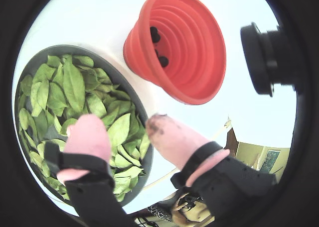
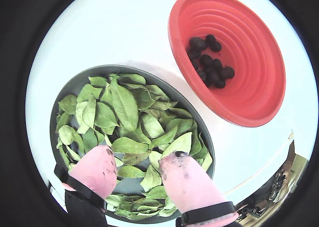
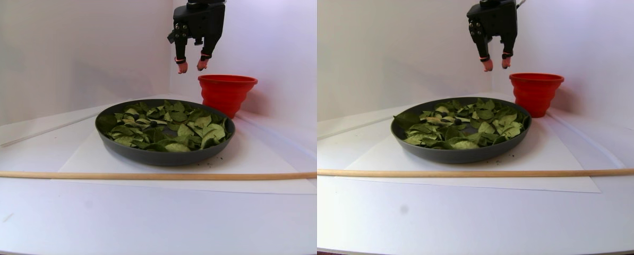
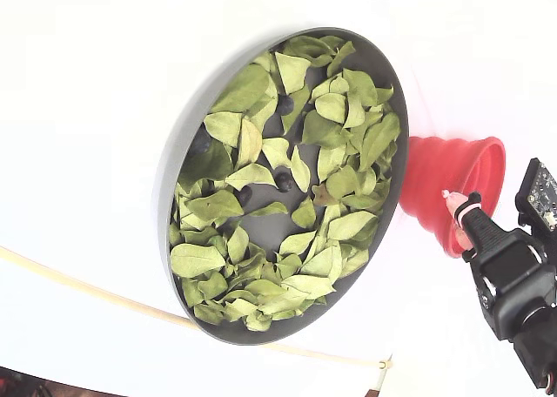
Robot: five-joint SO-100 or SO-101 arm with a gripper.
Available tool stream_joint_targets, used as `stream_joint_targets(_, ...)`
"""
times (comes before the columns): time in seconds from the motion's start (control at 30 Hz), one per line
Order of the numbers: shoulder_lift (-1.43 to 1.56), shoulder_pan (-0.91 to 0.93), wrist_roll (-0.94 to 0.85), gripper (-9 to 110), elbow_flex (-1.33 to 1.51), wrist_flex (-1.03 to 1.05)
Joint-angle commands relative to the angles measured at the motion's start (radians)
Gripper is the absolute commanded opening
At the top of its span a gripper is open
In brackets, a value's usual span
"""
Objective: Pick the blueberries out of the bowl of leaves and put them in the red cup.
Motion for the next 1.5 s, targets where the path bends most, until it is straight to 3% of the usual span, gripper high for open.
stream_joint_targets(0.0, 0.123, -0.005, 0.009, 16, -0.009, 0.003)
stream_joint_targets(1.47, 0.287, -0.164, 0.043, 16, 0.222, 0.124)
